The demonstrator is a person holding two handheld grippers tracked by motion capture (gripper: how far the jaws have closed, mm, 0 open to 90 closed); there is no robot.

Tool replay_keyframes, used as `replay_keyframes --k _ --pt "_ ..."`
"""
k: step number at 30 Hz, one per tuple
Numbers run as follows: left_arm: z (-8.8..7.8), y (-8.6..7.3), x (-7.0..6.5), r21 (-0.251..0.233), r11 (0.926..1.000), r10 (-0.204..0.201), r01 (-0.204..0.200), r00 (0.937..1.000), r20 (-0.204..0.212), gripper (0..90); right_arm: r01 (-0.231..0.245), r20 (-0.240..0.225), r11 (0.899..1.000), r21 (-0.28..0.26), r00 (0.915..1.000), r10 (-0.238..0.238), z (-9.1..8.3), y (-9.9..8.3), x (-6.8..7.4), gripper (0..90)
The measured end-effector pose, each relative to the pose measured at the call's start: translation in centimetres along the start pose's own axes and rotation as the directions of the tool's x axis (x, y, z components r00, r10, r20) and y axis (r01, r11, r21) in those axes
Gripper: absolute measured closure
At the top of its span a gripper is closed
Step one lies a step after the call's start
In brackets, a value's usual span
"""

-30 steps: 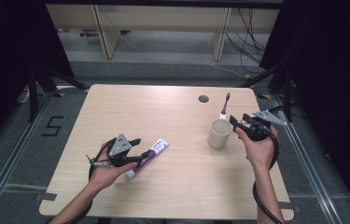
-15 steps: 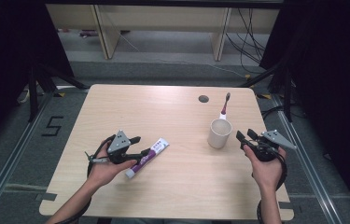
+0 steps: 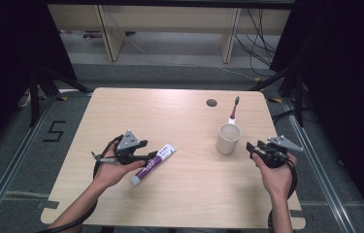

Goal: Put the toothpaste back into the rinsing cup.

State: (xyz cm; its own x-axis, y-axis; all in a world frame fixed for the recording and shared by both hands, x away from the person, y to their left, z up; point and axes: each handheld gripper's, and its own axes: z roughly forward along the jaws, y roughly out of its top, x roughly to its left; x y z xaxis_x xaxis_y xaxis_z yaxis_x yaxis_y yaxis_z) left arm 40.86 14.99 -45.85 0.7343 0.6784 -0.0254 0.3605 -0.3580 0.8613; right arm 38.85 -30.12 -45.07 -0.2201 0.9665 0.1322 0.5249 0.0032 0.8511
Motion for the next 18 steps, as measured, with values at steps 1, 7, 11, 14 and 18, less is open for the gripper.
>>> replay_keyframes --k 1,7,11,14,18 --pt "0.0 0.0 0.0 0.000 1.0000 0.000 0.000 1.0000 0.000 41.6 0.000 0.000 1.000 0.000 1.0000 0.000 0.0 0.0 0.0 52.2" --pt "0.4 1.6 0.1 0.152 0.9882 0.019 -0.023 0.9995 0.027 43.9 0.050 0.010 0.998 0.025 0.9987 -0.051 0.0 0.0 0.6 51.0" --pt "1.0 2.5 -0.1 0.225 0.9732 0.038 -0.047 0.9983 0.044 48.2 0.025 -0.002 0.999 0.039 0.9997 -0.025 0.1 0.0 1.2 50.3" --pt "2.1 3.4 -0.2 0.389 0.9197 0.027 -0.057 0.9964 0.080 49.2 0.058 -0.006 0.996 0.063 0.9983 -0.057 0.2 0.0 1.2 49.9" --pt "3.9 3.8 -0.5 0.578 0.8145 0.023 -0.048 0.9985 0.051 49.6 0.044 -0.033 0.997 0.067 0.9986 -0.041 0.3 -0.1 1.4 49.7"
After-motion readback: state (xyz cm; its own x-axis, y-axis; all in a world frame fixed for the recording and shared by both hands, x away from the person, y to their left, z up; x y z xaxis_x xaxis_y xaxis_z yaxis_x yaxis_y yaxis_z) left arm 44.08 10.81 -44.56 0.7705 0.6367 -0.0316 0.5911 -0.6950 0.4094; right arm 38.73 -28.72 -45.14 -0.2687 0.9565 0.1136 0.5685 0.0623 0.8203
